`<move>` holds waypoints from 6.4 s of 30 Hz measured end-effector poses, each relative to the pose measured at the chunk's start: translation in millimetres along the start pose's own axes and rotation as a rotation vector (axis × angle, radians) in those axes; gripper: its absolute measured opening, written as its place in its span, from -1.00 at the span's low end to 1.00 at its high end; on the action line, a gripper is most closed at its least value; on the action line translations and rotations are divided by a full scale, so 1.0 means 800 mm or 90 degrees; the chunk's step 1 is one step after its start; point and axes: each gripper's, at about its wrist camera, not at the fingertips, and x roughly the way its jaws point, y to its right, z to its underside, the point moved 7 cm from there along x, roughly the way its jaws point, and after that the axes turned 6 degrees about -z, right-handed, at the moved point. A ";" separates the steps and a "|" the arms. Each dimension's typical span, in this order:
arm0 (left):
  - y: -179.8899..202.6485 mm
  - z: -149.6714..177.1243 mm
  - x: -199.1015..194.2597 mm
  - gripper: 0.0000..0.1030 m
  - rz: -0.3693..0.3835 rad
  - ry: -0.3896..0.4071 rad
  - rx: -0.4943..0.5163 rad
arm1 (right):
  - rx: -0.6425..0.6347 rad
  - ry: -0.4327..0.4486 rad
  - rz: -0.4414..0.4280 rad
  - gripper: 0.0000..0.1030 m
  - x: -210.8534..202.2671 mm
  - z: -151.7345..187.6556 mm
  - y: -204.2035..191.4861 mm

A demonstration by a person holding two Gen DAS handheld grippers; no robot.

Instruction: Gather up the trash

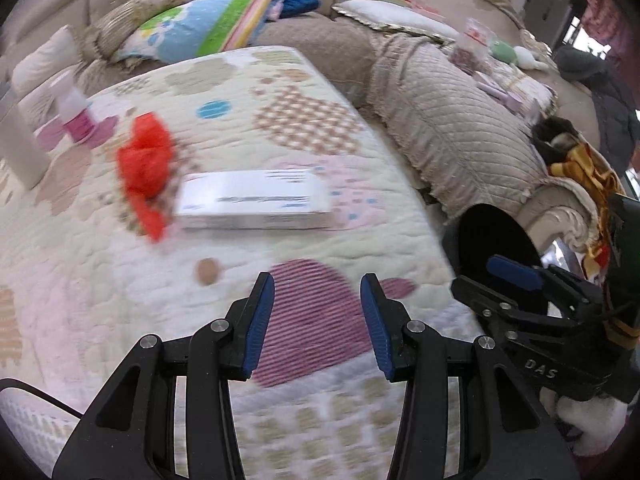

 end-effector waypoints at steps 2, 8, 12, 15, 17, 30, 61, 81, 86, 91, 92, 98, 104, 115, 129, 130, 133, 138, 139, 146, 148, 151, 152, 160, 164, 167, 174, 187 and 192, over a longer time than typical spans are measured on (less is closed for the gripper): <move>-0.023 0.002 0.001 -0.17 -0.012 -0.002 -0.014 | -0.015 -0.007 -0.006 0.15 0.008 -0.003 -0.013; -0.102 0.009 0.003 -0.17 -0.051 -0.012 -0.068 | -0.053 -0.016 -0.028 0.16 0.036 -0.026 -0.052; -0.142 0.010 -0.002 -0.17 -0.072 -0.010 -0.094 | -0.067 -0.016 -0.048 0.17 0.059 -0.056 -0.075; -0.170 0.010 -0.006 -0.17 -0.082 -0.008 -0.114 | -0.082 -0.016 -0.058 0.17 0.078 -0.086 -0.093; -0.183 0.009 -0.007 -0.17 -0.085 -0.007 -0.124 | -0.098 -0.012 -0.046 0.18 0.092 -0.111 -0.100; -0.224 -0.009 0.007 -0.17 -0.063 -0.011 -0.175 | -0.148 -0.118 -0.032 0.18 0.132 -0.103 -0.104; -0.170 -0.103 0.087 -0.38 -0.034 0.019 -0.139 | -0.126 -0.013 -0.078 -0.19 0.099 -0.051 -0.115; -0.059 -0.028 -0.028 -0.43 -0.027 0.068 -0.048 | -0.088 0.049 -0.070 -0.19 0.009 -0.039 -0.100; -0.023 -0.028 -0.036 -0.43 -0.016 0.077 -0.022 | -0.068 0.065 -0.050 -0.19 -0.016 -0.032 -0.074; 0.010 -0.030 -0.039 -0.43 -0.008 0.081 0.003 | -0.045 0.077 -0.031 -0.19 -0.034 -0.028 -0.046; 0.018 -0.030 -0.039 -0.43 -0.006 0.082 0.008 | -0.040 0.080 -0.027 -0.19 -0.038 -0.026 -0.039; 0.059 -0.033 -0.038 -0.43 0.004 0.085 0.039 | -0.014 0.090 -0.006 -0.19 -0.056 -0.019 -0.006; 0.097 -0.035 -0.028 -0.43 0.016 0.077 0.068 | 0.015 0.094 0.013 -0.19 -0.069 -0.009 0.029; 0.152 -0.038 -0.010 -0.43 0.041 0.063 0.101 | 0.062 0.094 0.039 -0.19 -0.080 0.003 0.082; 0.193 -0.034 0.011 -0.43 0.075 0.033 0.117 | 0.094 0.084 0.056 -0.19 -0.080 0.013 0.121; 0.195 -0.033 0.013 -0.43 0.077 0.031 0.117 | 0.095 0.083 0.056 -0.19 -0.080 0.014 0.122; 0.201 -0.031 0.018 -0.43 0.084 0.022 0.118 | 0.099 0.082 0.057 -0.19 -0.079 0.016 0.126; 0.210 -0.027 0.024 -0.43 0.094 0.013 0.121 | 0.105 0.082 0.059 -0.19 -0.079 0.017 0.133; 0.211 -0.026 0.025 -0.43 0.094 0.012 0.121 | 0.108 0.082 0.060 -0.19 -0.079 0.018 0.135; 0.217 -0.027 0.031 -0.42 0.106 0.005 0.119 | 0.121 0.079 0.064 -0.19 -0.079 0.020 0.146; 0.218 -0.027 0.032 -0.42 0.111 0.003 0.117 | 0.124 0.078 0.066 -0.19 -0.078 0.021 0.149; 0.222 -0.027 0.033 -0.42 0.118 0.004 0.118 | 0.129 0.078 0.067 -0.19 -0.077 0.021 0.153; 0.224 -0.027 0.032 -0.42 0.120 0.005 0.119 | 0.130 0.078 0.068 -0.19 -0.077 0.021 0.154; 0.224 -0.030 0.033 -0.32 0.136 0.007 0.107 | 0.141 0.079 0.080 -0.18 -0.076 0.020 0.162; 0.220 -0.032 0.027 -0.01 0.140 0.021 0.102 | 0.150 0.077 0.085 -0.07 -0.076 0.020 0.165; 0.216 -0.033 0.020 0.11 0.133 0.039 0.103 | 0.148 0.076 0.087 -0.06 -0.076 0.022 0.162; 0.198 -0.032 -0.014 0.12 0.113 0.090 0.109 | 0.145 0.093 0.090 -0.03 -0.088 0.021 0.144; 0.143 -0.027 -0.108 0.12 0.054 0.206 0.083 | 0.106 0.186 0.141 0.19 -0.158 0.011 0.085; 0.132 -0.019 -0.135 0.12 0.050 0.237 0.081 | 0.088 0.214 0.154 0.20 -0.182 0.006 0.061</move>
